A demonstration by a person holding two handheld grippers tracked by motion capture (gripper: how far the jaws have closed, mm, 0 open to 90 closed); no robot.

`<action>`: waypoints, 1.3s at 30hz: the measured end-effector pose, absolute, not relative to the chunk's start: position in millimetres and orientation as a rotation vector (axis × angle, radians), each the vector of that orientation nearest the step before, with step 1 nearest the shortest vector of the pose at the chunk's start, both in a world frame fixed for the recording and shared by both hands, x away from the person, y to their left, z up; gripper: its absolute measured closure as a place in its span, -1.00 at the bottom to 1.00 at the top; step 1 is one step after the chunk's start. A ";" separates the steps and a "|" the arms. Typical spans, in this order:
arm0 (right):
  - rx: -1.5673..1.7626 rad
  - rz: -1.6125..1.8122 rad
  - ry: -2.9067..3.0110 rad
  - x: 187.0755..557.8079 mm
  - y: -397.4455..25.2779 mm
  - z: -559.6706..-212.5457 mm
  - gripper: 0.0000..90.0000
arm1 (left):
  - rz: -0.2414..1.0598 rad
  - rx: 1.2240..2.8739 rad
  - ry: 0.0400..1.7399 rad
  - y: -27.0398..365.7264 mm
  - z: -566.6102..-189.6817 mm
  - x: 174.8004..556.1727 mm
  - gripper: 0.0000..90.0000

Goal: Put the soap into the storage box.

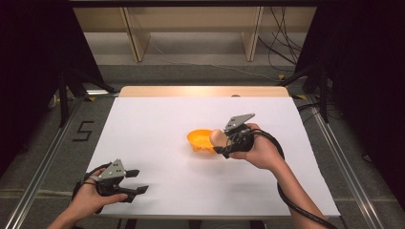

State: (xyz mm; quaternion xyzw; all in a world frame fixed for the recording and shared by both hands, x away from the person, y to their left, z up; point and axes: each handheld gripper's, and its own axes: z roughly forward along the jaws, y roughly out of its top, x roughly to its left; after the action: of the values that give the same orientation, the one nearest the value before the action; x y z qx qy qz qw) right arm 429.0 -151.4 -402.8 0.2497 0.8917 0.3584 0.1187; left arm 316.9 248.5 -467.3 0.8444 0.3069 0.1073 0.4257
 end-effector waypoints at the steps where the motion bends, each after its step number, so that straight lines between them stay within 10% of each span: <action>1: 0.730 1.048 2.608 429.0 -151.4 -402.8 -0.25 | 0.279 2.112 0.762 248.8 -467.2 316.9 -0.31; 39: 0.652 0.998 2.677 464.9 -125.9 -395.1 -0.25 | 0.287 2.114 0.748 251.0 -466.6 318.6 -0.31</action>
State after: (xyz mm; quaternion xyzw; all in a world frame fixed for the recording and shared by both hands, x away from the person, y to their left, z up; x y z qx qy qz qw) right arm 464.9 -125.9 -395.1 0.2212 0.9084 0.3387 0.1057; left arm 318.6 251.0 -466.6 0.8458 0.2994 0.1147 0.4263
